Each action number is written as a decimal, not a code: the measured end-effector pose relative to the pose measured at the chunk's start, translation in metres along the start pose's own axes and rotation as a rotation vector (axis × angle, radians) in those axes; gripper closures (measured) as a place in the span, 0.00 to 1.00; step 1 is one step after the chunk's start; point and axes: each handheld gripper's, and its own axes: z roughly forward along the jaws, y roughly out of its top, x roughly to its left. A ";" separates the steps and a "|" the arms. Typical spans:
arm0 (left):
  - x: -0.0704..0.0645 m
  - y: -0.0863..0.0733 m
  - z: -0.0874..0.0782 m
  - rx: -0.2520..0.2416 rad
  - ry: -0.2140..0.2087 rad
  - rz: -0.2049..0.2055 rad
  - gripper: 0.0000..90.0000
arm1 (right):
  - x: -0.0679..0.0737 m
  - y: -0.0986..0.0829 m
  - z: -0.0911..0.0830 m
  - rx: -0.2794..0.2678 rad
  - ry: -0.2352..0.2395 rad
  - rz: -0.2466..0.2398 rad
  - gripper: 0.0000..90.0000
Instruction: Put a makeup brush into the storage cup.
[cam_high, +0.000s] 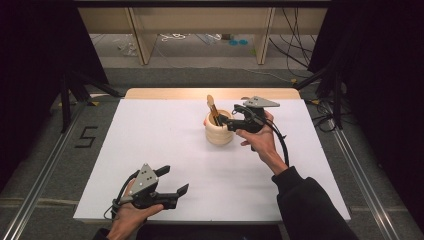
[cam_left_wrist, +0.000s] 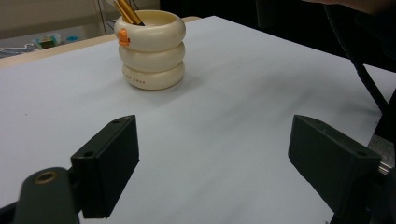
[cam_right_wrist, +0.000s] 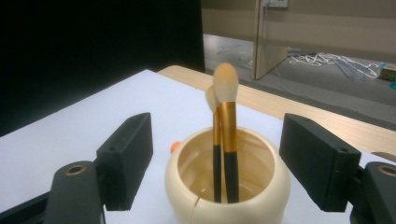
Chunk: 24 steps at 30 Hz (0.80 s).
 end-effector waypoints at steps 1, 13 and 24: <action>-0.001 0.000 0.000 0.001 0.001 -0.013 0.18 | 0.001 0.000 -0.002 -0.001 0.004 -0.003 0.29; 0.001 0.001 0.000 -0.009 0.015 -0.029 0.18 | 0.016 -0.005 -0.017 -0.007 0.042 -0.015 0.28; 0.003 0.001 -0.003 -0.012 0.019 -0.002 0.18 | 0.026 -0.009 -0.030 -0.015 0.068 -0.007 0.25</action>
